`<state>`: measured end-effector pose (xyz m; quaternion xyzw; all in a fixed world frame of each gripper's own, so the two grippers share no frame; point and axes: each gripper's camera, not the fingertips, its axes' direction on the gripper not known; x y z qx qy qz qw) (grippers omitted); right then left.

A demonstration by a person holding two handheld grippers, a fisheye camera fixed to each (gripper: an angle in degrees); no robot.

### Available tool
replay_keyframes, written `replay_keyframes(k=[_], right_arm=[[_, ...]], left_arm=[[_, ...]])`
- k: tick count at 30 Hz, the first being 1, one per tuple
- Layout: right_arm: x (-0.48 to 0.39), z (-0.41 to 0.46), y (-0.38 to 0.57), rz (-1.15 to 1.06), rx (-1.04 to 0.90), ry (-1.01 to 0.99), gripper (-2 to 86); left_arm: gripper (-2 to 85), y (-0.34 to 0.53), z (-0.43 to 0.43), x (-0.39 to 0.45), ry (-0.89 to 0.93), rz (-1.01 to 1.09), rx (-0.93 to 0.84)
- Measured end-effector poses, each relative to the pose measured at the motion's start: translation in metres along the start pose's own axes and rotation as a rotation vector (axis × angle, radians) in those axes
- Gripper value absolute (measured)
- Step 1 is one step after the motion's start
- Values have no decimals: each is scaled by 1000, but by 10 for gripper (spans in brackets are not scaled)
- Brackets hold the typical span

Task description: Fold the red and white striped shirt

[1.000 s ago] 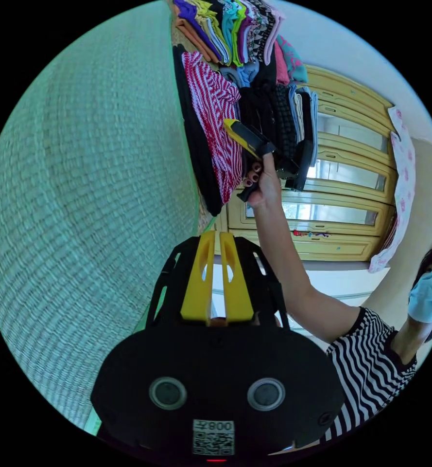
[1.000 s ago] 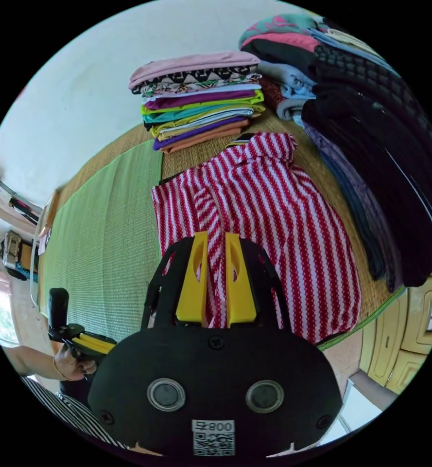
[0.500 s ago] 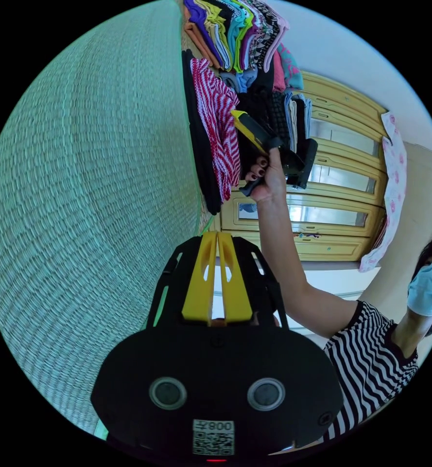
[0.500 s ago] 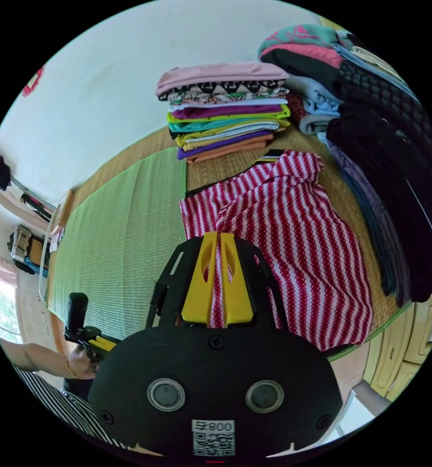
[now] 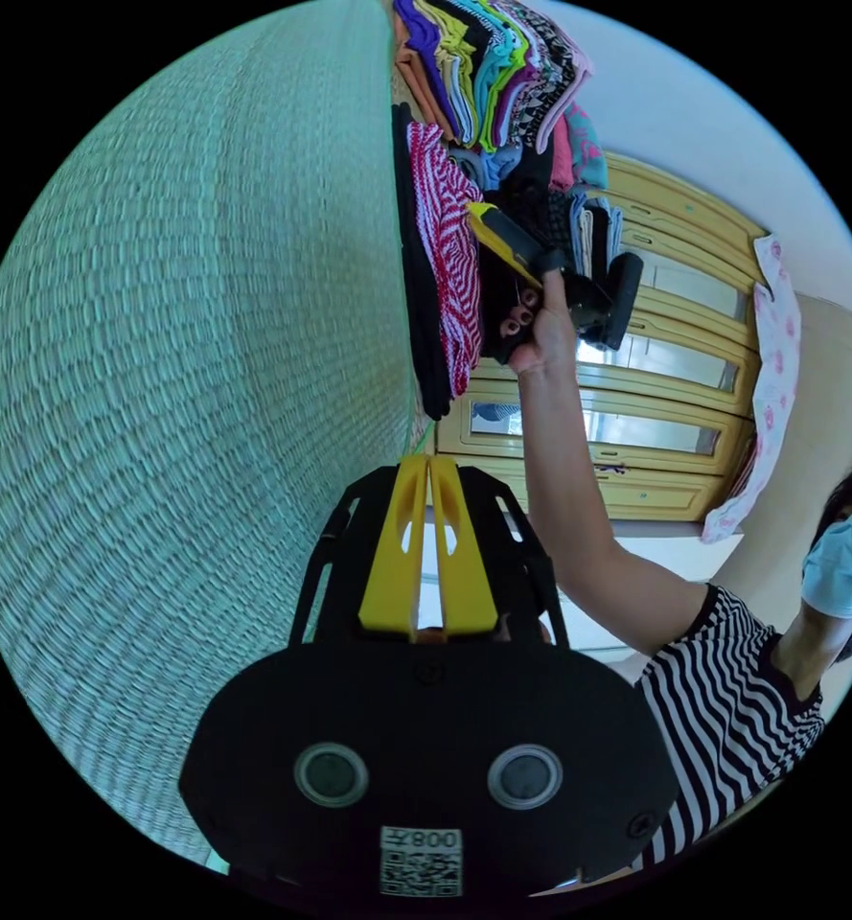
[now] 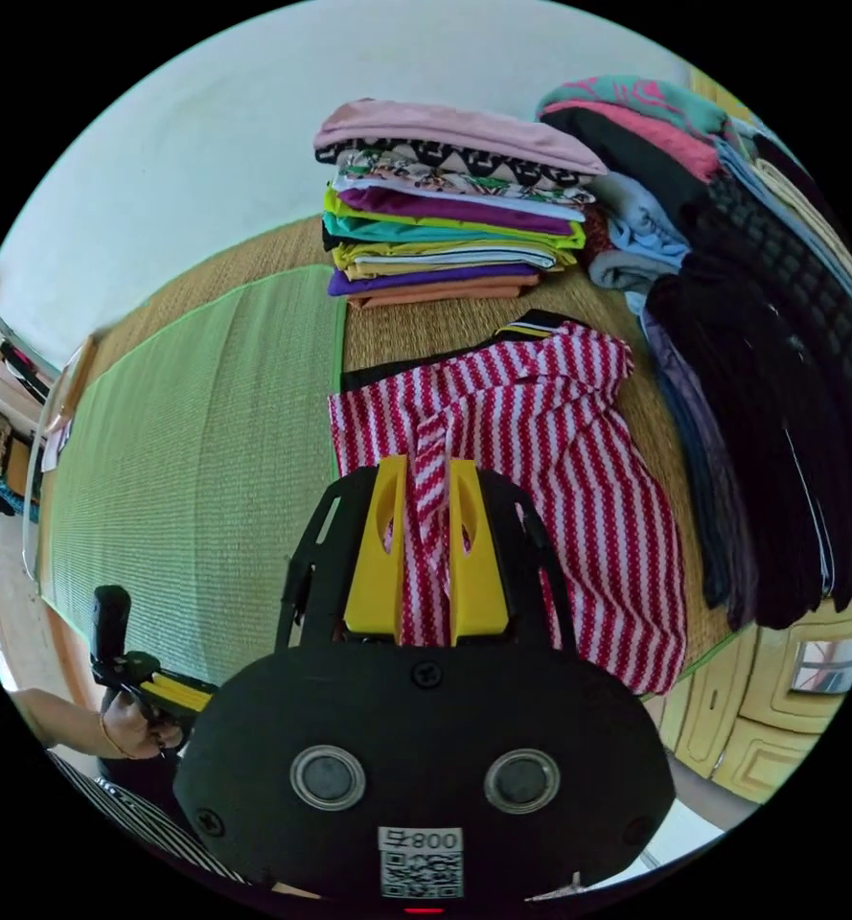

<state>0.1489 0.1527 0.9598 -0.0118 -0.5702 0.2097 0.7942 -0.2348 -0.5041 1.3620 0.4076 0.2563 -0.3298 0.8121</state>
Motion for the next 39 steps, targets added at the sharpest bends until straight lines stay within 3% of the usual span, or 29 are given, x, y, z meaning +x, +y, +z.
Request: replay_keyframes(k=[6, 11, 20, 29, 32, 35, 39], right_arm=[[-8, 26, -37, 46, -94, 12, 44], [-20, -7, -45, 39, -1, -12, 20], [-58, 2, -72, 7, -89, 30, 53], [-60, -65, -52, 78, 21, 6, 76], [-59, -75, -39, 125, 53, -7, 65], [-64, -63, -44, 114, -32, -29, 57], [-75, -95, -44, 113, 30, -47, 35]], left_arm=[[1, 5, -18, 1, -13, 28, -10], [2, 10, -37, -3, -18, 29, 4], [2, 29, -55, -3, -7, 17, -4], [2, 55, -85, -3, -22, -1, 40], [1, 65, -89, -1, -16, -9, 41], [2, 75, -91, 3, -15, -6, 31], [1, 86, -102, 11, -32, 20, 52]])
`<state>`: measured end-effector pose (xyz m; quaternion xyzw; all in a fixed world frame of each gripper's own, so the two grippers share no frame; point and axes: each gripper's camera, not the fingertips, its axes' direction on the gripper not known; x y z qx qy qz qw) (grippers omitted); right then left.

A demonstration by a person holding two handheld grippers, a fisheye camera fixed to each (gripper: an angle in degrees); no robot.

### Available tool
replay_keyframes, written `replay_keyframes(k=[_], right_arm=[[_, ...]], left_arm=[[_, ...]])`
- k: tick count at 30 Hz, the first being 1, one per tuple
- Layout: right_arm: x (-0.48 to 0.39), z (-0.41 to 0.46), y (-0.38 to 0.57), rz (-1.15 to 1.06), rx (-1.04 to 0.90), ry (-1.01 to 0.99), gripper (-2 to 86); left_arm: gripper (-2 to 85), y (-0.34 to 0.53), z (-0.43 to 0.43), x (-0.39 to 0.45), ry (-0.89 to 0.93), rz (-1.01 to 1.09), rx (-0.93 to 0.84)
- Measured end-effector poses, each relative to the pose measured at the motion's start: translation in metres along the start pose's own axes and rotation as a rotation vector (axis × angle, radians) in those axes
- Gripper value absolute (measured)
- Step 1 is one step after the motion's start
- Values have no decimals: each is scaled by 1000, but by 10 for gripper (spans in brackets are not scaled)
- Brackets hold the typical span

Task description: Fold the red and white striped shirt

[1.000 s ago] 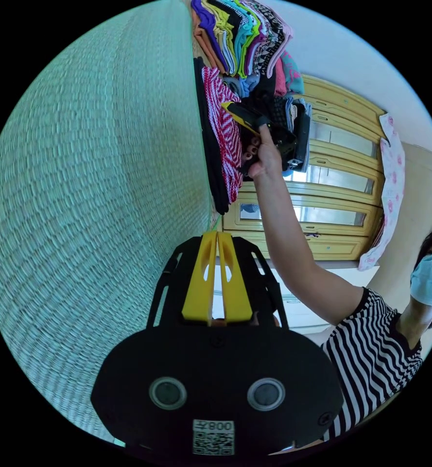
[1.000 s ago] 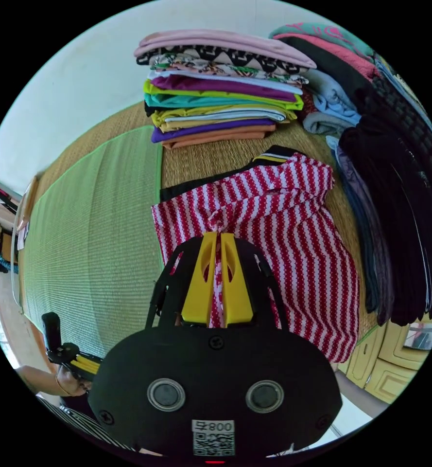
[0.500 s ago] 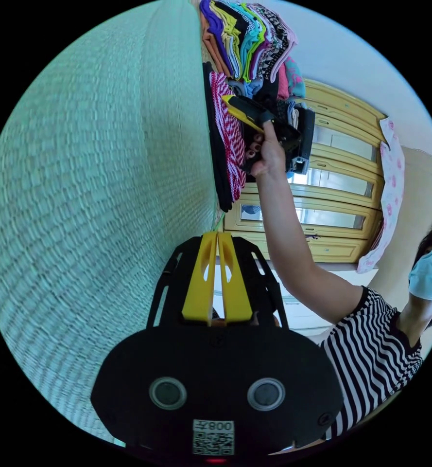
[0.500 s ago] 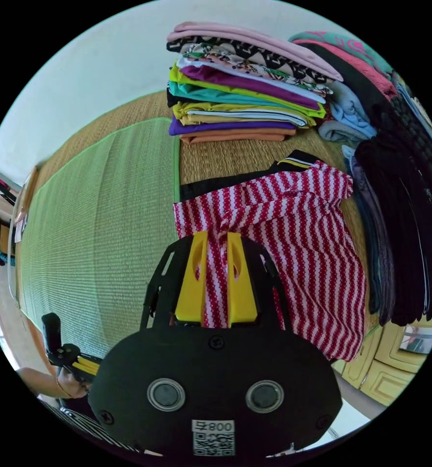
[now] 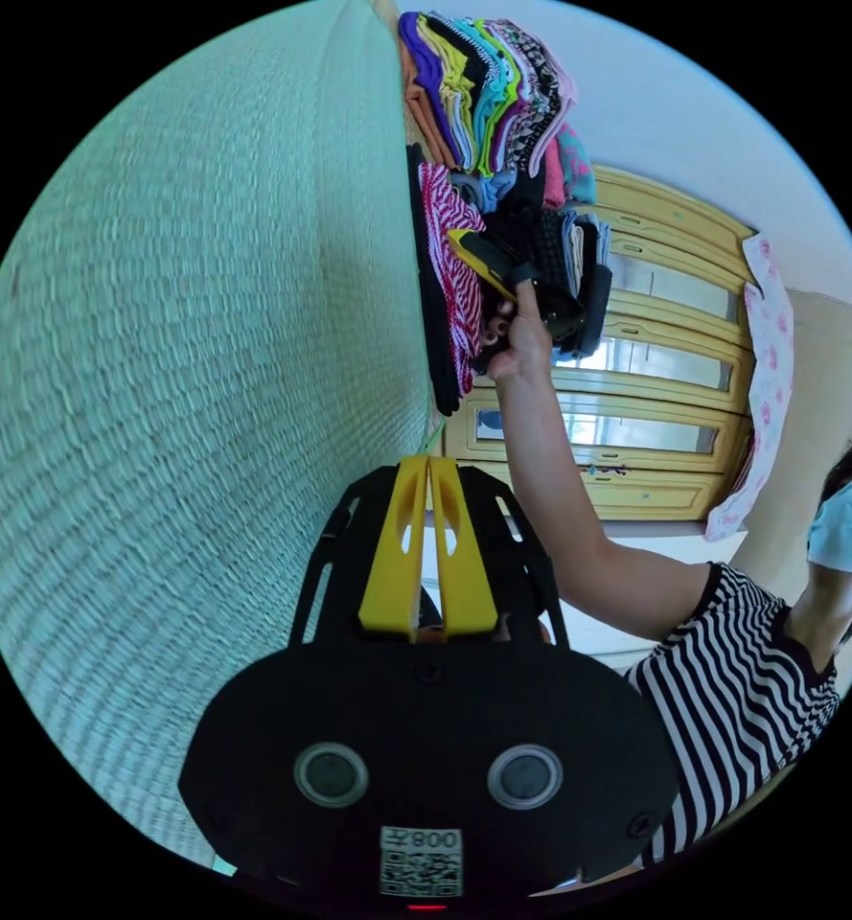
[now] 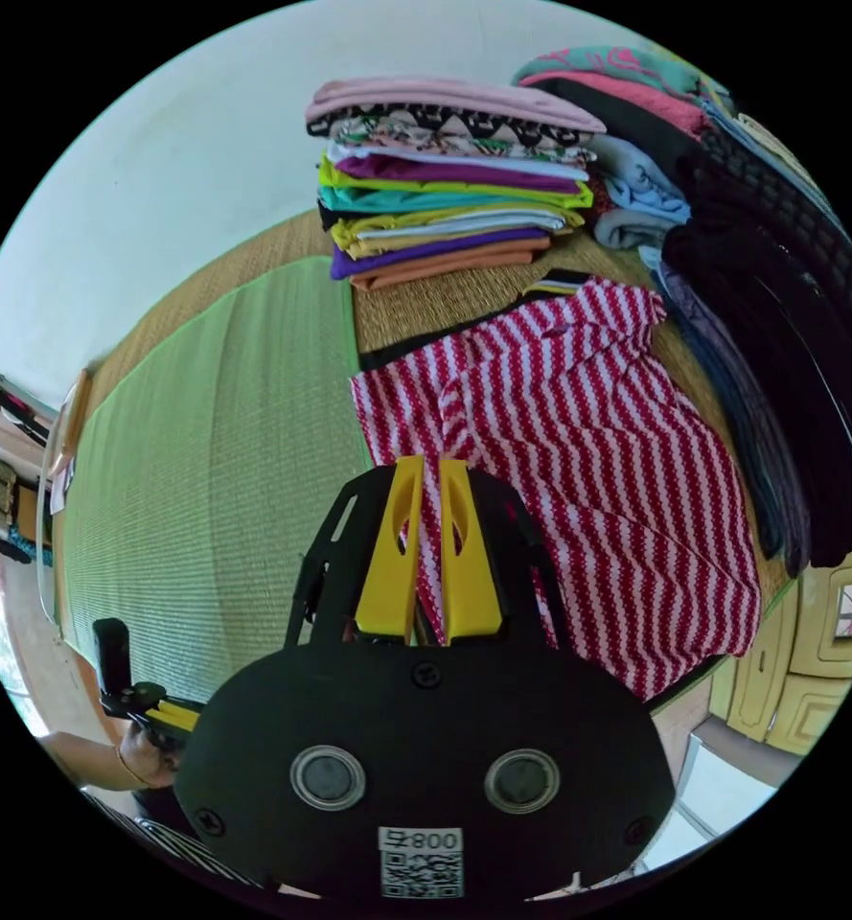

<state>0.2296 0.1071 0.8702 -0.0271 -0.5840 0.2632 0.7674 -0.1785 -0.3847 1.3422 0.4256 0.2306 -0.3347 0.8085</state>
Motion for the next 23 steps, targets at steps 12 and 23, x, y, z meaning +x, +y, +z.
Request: replay_keyframes(k=[12, 23], right_arm=[[-77, -129, -72, -146, 359, -4, 85], [-143, -153, -197, -200, 337, 173, 82]], left_arm=[[1, 17, -57, 32, -433, 275, 19], [1, 45, -59, 42, -327, 330, -100]])
